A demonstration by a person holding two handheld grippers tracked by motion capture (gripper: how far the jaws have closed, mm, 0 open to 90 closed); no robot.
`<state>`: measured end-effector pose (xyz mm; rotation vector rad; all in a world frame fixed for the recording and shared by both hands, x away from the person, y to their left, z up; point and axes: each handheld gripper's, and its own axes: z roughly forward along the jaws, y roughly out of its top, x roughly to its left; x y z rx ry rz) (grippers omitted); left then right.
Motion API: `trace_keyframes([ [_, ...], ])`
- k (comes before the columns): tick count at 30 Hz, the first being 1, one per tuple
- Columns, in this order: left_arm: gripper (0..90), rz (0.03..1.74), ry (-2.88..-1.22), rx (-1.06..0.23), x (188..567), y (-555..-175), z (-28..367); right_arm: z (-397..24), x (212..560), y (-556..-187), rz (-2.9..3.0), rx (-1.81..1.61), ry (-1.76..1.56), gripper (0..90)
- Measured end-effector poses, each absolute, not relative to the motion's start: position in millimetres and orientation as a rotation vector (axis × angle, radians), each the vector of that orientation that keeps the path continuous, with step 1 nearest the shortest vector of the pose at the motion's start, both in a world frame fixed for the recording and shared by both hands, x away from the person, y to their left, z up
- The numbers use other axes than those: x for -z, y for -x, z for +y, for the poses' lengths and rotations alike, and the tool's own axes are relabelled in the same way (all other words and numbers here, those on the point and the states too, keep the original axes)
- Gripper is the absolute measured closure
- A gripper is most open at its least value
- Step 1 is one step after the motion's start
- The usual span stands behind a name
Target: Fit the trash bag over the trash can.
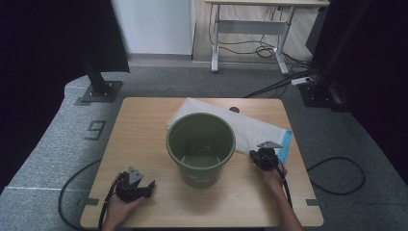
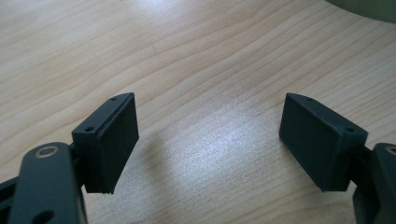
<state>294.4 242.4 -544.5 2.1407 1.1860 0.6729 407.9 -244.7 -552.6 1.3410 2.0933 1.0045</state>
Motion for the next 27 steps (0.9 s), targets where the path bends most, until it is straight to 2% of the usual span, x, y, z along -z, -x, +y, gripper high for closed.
trace_keyframes([
  [5,20.3,1.205,-2.13,-0.62,544.3,-297.3,245.8,-257.5,548.2,-390.2,2.117,-0.958,-1.347,88.7],
  [13,20.6,1.169,-2.148,-0.602,544.1,-306.8,248.8,-304.8,545.7,-295.6,2.088,-0.964,-1.425,88.7],
  [15,20.5,1.16,-2.151,-0.6,544.1,-313.0,246.8,-304.8,545.7,-295.6,2.088,-0.964,-1.425,88.7],
  [17,20.5,1.151,-2.157,-0.607,544.0,-317.9,244.8,-310.5,544.0,-271.0,2.053,-0.975,-1.464,88.7],
  [21,20.4,1.145,-2.157,-0.602,544.1,-325.6,244.7,-317.8,547.6,-255.3,2.042,-0.977,-1.518,88.0],
  [22,20.5,1.152,-2.153,-0.601,544.2,-327.3,245.1,-318.2,547.1,-253.8,2.035,-0.986,-1.531,83.5],
  [24,20.5,1.159,-2.15,-0.591,544.1,-330.4,246.1,-313.3,543.7,-253.2,2.022,-0.975,-1.514,68.2],
  [26,20.5,1.165,-2.148,-0.592,544.2,-330.9,246.2,-301.8,537.6,-255.0,2.025,-0.988,-1.451,61.5],
  [27,20.6,1.166,-2.148,-0.594,544.1,-330.8,246.0,-294.2,534.0,-257.8,2.026,-1.007,-1.413,61.2],
])
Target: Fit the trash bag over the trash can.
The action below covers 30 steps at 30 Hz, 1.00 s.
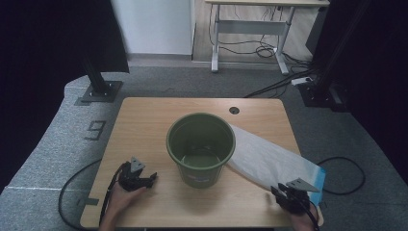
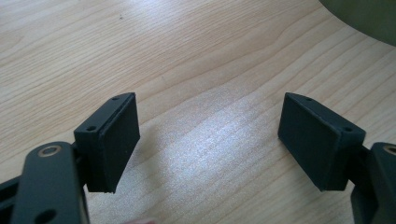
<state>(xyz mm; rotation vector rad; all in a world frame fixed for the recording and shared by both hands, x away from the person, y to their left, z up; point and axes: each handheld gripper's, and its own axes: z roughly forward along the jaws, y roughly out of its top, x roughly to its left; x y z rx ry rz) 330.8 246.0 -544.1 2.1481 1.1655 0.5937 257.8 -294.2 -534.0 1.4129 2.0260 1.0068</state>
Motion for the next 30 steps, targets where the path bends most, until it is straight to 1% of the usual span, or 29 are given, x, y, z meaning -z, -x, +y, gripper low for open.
trace_keyframes([
  [2,21.1,1.163,-2.15,-0.618,544.1,-328.7,244.5,-276.9,526.6,-268.9,2.046,-1.087,-1.369,60.0],
  [4,22.1,1.149,-2.155,-0.642,544.2,-325.3,242.5,-252.2,521.0,-286.1,2.084,-1.135,-1.303,55.4],
  [7,22.1,1.149,-2.154,-0.642,544.2,-321.8,243.6,-223.2,523.1,-308.4,2.147,-1.168,-1.243,49.0],
  [9,22.0,1.159,-2.151,-0.635,544.1,-320.4,246.0,-202.7,531.1,-324.4,2.194,-1.151,-1.181,48.2],
  [11,22.0,1.172,-2.145,-0.633,544.1,-319.3,248.4,-191.0,537.4,-334.2,2.201,-1.113,-1.148,48.3],
  [16,22.8,1.145,-2.157,-0.696,544.3,-313.9,246.5,-176.8,547.2,-350.4,2.212,-1.081,-1.149,50.1],
  [25,23.4,1.15,-2.152,-0.659,544.2,-314.8,247.5,-158.4,550.7,-368.3,2.212,-1.049,-1.149,49.1],
  [26,23.4,1.152,-2.151,-0.654,544.1,-315.2,247.8,-157.7,551.1,-371.3,2.213,-1.062,-1.156,51.6],
  [27,23.3,1.154,-2.15,-0.643,544.0,-315.7,248.6,-157.3,551.7,-372.8,2.219,-1.062,-1.151,57.4],
  [30,23.2,1.158,-2.147,-0.631,544.0,-316.4,249.5,-157.4,551.7,-373.6,2.226,-1.058,-1.136,81.8],
])
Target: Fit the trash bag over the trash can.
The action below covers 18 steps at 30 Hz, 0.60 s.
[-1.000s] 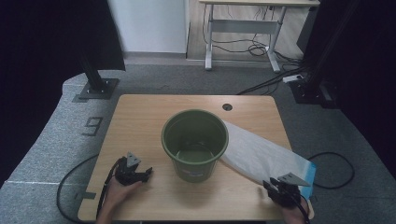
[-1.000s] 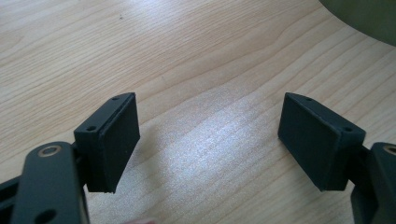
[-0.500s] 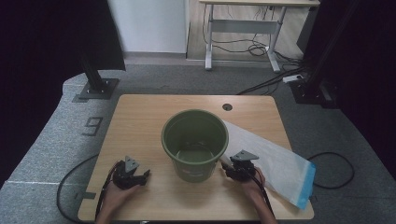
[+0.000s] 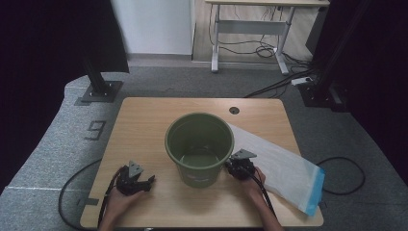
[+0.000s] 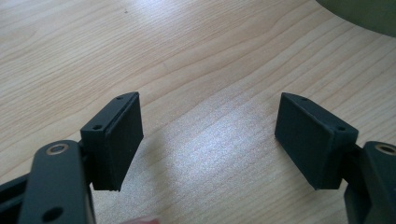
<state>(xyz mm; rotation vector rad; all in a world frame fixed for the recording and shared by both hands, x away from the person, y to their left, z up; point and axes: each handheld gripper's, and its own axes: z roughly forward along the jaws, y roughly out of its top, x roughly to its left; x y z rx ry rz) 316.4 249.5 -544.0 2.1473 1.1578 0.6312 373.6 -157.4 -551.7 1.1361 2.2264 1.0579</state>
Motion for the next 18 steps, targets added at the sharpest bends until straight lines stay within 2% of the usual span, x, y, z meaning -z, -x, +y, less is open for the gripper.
trace_keyframes([
  [2,23.2,1.16,-2.147,-0.631,543.9,-316.5,250.2,-159.5,552.0,-372.4,2.218,-1.028,-1.138,88.2],
  [15,23.1,1.165,-2.145,-0.618,543.9,-316.8,253.0,-205.4,544.1,-334.5,2.224,-1.02,-1.212,88.5],
  [17,23.2,1.166,-2.145,-0.614,543.9,-317.1,253.3,-205.2,544.4,-333.7,2.247,-1.017,-1.197,86.1],
  [18,23.1,1.167,-2.144,-0.612,543.9,-317.3,253.4,-204.4,544.5,-334.2,2.253,-1.029,-1.196,79.8],
])
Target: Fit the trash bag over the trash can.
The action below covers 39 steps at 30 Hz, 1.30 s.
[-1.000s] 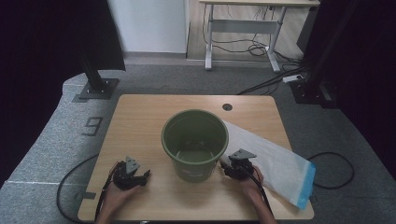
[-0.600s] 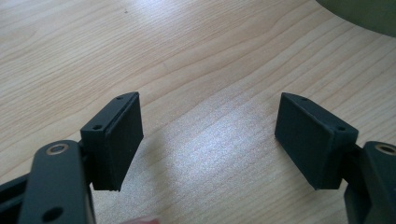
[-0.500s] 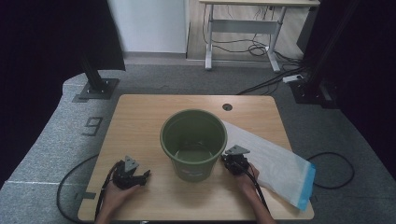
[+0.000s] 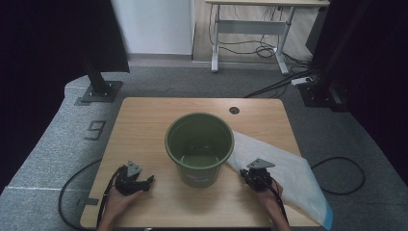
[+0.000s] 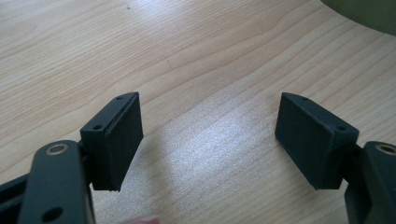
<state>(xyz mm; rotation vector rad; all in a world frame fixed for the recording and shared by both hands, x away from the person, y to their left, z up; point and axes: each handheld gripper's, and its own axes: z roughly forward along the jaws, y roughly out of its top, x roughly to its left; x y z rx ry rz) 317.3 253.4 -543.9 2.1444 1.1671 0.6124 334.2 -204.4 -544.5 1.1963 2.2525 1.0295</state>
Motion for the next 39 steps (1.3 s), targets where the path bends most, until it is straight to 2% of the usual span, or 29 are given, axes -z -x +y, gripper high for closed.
trace_keyframes([
  [3,23.2,1.169,-2.143,-0.613,544.0,-317.9,253.5,-197.4,543.3,-338.4,2.238,-1.049,-1.187,57.7],
  [7,23.3,1.169,-2.142,-0.613,544.0,-317.9,253.3,-185.7,543.2,-349.5,2.221,-1.053,-1.199,49.3],
  [11,23.5,1.168,-2.143,-0.611,544.0,-318.1,253.5,-172.8,547.6,-359.7,2.223,-1.014,-1.215,46.8],
  [16,23.6,1.169,-2.141,-0.61,544.0,-318.3,253.3,-170.5,550.6,-363.2,2.215,-1.026,-1.232,54.2],
  [21,23.9,1.169,-2.141,-0.61,544.0,-317.8,252.9,-177.8,551.9,-363.8,2.186,-1.041,-1.239,83.8],
  [22,24.0,1.168,-2.142,-0.61,543.9,-318.0,253.1,-179.7,551.9,-364.5,2.182,-1.034,-1.237,86.9],
  [28,24.7,1.175,-2.136,-0.586,544.0,-319.1,254.1,-197.3,536.4,-364.9,2.086,-1.131,-1.253,88.6],
  [39,24.8,1.196,-2.128,-0.576,543.9,-320.8,253.9,-233.9,459.0,-329.3,1.812,-1.483,-1.223,88.7],
])
